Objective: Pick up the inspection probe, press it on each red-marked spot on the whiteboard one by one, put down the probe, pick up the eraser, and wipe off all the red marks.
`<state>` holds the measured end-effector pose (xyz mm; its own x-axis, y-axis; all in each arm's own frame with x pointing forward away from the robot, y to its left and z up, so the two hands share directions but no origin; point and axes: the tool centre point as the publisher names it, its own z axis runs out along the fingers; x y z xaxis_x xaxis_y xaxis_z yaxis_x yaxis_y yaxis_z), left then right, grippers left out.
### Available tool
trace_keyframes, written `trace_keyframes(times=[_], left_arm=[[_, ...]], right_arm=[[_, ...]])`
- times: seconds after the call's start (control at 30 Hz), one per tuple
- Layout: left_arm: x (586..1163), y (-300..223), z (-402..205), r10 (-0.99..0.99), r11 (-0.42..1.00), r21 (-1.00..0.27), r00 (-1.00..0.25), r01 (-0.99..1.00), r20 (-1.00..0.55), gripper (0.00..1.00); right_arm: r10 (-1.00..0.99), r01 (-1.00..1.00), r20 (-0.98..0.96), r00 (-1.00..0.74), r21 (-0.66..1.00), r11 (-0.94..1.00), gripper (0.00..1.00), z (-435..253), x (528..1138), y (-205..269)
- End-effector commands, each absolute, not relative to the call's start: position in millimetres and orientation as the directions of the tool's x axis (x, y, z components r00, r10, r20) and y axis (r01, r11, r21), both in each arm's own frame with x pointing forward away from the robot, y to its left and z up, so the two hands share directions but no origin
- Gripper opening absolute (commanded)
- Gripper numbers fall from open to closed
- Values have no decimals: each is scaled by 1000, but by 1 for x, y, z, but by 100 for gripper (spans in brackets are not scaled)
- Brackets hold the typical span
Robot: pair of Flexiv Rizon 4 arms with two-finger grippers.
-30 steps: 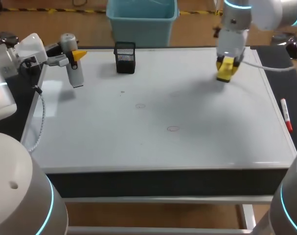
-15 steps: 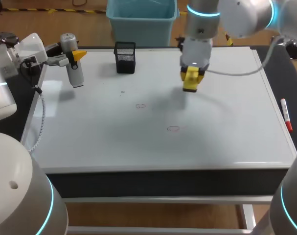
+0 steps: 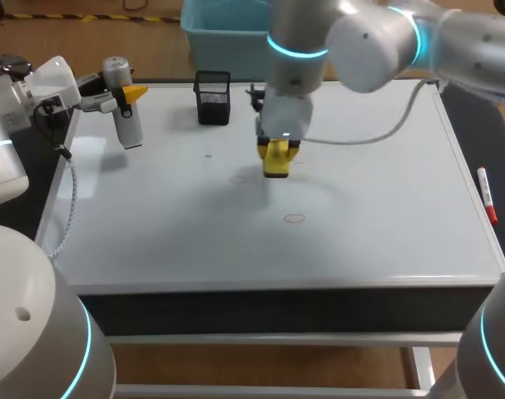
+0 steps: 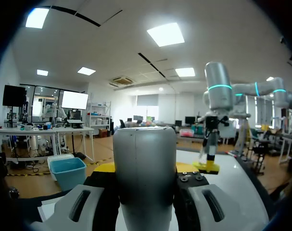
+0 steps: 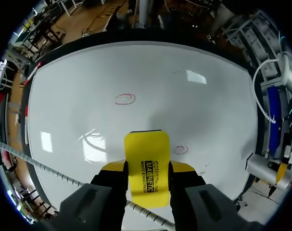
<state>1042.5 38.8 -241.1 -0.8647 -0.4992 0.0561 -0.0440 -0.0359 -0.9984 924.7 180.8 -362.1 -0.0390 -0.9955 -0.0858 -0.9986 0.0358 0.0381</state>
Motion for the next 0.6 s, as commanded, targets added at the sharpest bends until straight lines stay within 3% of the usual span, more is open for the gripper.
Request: trace_keyframes(times=[0.03,0.6], left_arm=[[1043,38,-240,-501,-36,-998,-864,-43,55,0],[1043,38,-240,-501,-36,-998,-864,-43,55,0]], right_arm=[[-998,-999,-66,-23,35,20,0,-374,925,208],[-997,-997,-10,71,18,-71,0,-404,922,264]])
